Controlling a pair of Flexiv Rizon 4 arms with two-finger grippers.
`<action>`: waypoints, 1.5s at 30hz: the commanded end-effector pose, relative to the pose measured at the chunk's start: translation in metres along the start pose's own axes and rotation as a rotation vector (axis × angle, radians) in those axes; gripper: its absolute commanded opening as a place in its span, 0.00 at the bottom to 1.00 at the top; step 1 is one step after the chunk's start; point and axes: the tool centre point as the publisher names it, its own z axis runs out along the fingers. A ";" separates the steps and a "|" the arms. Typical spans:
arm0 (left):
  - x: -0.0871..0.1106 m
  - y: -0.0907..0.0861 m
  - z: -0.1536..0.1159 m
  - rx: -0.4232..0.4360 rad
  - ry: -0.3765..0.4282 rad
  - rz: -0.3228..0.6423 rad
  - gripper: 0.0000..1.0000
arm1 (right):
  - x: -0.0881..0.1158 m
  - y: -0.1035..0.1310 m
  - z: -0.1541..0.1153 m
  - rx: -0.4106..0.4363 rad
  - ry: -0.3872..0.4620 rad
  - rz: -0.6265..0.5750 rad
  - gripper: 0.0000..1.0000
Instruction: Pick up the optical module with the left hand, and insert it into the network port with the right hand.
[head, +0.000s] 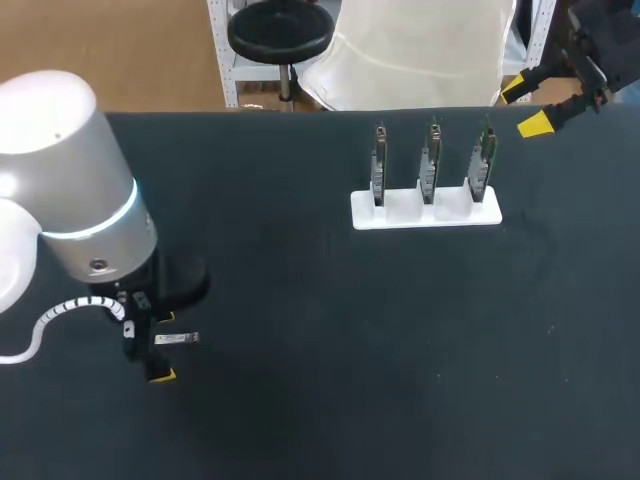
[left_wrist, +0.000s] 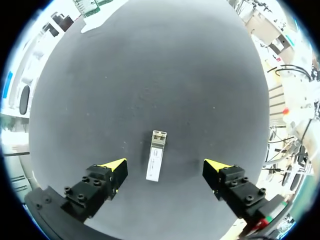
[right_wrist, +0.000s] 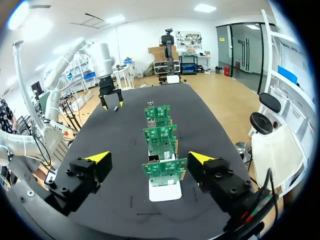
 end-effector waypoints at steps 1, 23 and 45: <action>-0.002 0.003 0.002 0.006 0.005 0.000 1.00 | 0.000 0.002 0.000 0.005 0.000 -0.001 1.00; -0.001 0.007 0.005 0.008 0.010 -0.019 0.00 | 0.000 0.002 0.000 0.005 0.000 -0.001 1.00; -0.081 0.092 -0.074 -0.070 -0.437 -0.049 0.00 | 0.000 0.002 0.000 0.005 0.000 -0.001 1.00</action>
